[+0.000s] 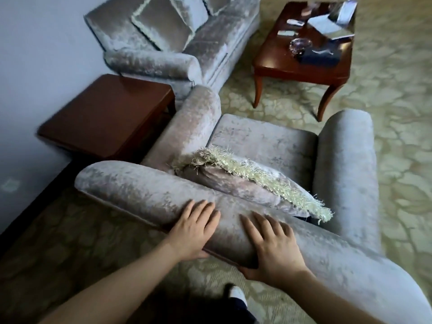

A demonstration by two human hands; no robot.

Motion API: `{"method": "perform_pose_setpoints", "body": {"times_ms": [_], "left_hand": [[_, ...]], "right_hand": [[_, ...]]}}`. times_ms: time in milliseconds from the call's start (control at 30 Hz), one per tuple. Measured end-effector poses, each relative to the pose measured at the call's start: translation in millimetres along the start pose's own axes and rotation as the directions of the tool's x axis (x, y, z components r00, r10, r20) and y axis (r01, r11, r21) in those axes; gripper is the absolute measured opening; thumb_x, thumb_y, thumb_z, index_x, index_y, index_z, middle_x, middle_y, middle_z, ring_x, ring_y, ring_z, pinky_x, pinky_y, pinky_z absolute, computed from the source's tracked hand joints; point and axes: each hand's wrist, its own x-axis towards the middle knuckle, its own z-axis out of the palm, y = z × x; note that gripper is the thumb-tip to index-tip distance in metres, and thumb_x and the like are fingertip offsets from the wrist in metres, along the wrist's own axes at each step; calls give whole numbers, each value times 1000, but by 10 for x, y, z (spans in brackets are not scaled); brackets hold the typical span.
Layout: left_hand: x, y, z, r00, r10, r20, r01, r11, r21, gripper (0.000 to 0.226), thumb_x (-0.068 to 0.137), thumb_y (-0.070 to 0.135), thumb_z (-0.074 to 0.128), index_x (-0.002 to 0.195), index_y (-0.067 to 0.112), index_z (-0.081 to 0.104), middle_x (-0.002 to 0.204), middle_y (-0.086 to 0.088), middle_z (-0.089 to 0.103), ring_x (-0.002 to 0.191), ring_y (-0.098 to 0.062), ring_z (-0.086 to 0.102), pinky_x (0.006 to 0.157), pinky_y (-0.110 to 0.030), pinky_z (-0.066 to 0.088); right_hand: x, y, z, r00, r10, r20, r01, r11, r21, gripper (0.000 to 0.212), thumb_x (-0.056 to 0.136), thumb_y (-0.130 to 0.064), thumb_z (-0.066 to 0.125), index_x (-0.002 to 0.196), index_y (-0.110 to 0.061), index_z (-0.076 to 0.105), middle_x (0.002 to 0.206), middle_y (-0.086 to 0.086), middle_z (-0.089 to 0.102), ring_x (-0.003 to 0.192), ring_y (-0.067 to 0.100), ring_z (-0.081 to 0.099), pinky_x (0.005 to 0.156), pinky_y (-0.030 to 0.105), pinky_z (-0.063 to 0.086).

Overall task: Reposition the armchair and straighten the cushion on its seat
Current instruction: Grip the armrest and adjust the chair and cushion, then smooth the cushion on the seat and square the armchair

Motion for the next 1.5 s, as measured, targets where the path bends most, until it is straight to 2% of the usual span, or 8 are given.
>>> {"method": "perform_pose_setpoints", "body": {"times_ms": [533, 733, 867, 933, 1033, 1200, 1333, 1500], "left_hand": [[82, -174, -27, 986, 162, 27, -159, 983, -96, 112, 19, 71, 77, 111, 8, 67, 112, -22, 66, 100, -38, 64, 82, -54, 53], [490, -425, -26, 909, 412, 70, -372, 874, -312, 119, 60, 67, 68, 146, 10, 10, 156, -15, 6, 142, -33, 7, 114, -51, 5], [883, -830, -186, 882, 471, -22, -384, 690, -613, 65, 77, 49, 58, 127, 7, 50, 133, -11, 50, 120, -24, 47, 103, -35, 37], [1085, -960, -170, 887, 341, -312, -457, 752, -475, 37, 78, 33, 52, 104, 10, 63, 107, -7, 65, 97, -25, 59, 83, -38, 47], [1343, -937, -131, 797, 212, -566, -409, 878, -247, 28, 72, 26, 55, 94, 12, 64, 101, -6, 65, 91, -25, 57, 75, -37, 40], [1776, -816, -38, 855, 166, -491, -229, 971, -70, 54, 56, 37, 68, 104, 13, 68, 102, -5, 68, 92, -26, 63, 83, -42, 32], [2018, -802, -50, 831, 143, -538, -208, 976, -61, 23, 68, 31, 52, 82, 18, 67, 77, -1, 63, 69, -23, 59, 79, -39, 33], [2128, -826, -191, 802, 104, -588, -213, 970, -120, 21, 82, 30, 50, 74, 17, 65, 72, -2, 62, 67, -24, 57, 71, -35, 45]], "right_hand": [[27, -654, 76, 859, 512, 19, -512, 856, 75, 120, 22, -71, 70, 123, -5, 60, 123, 18, 61, 113, 44, 56, 89, 67, 37], [384, -690, -134, 946, 315, 73, -312, 949, -45, 115, 34, -82, 55, 119, -5, 61, 121, 12, 63, 110, 32, 60, 91, 54, 48], [714, -343, -242, 964, 200, 176, -249, 911, 329, 75, 73, -66, 44, 129, -17, 50, 132, 4, 55, 119, 23, 51, 102, 39, 39], [941, -156, -235, 947, 309, 86, -310, 816, 487, 36, 83, -42, 52, 108, -18, 62, 110, 2, 65, 101, 23, 61, 82, 32, 46], [1338, -12, -196, 886, 462, -39, -402, 808, 431, 23, 87, -35, 54, 100, -18, 62, 103, 3, 65, 92, 24, 62, 70, 31, 43], [1804, 184, -123, 822, 559, -105, -502, 800, 329, 25, 79, -41, 44, 65, -21, 50, 75, 6, 67, 70, 29, 63, 51, 28, 29], [1861, 262, -40, 749, 598, -285, -467, 782, 413, 33, 73, -39, 32, 55, -16, 48, 56, 8, 61, 51, 33, 57, 45, 26, 28], [1900, 468, -60, 667, 695, -269, -589, 712, 381, 25, 87, -30, 47, 76, -9, 54, 83, 13, 62, 73, 36, 59, 54, 34, 36]]}}
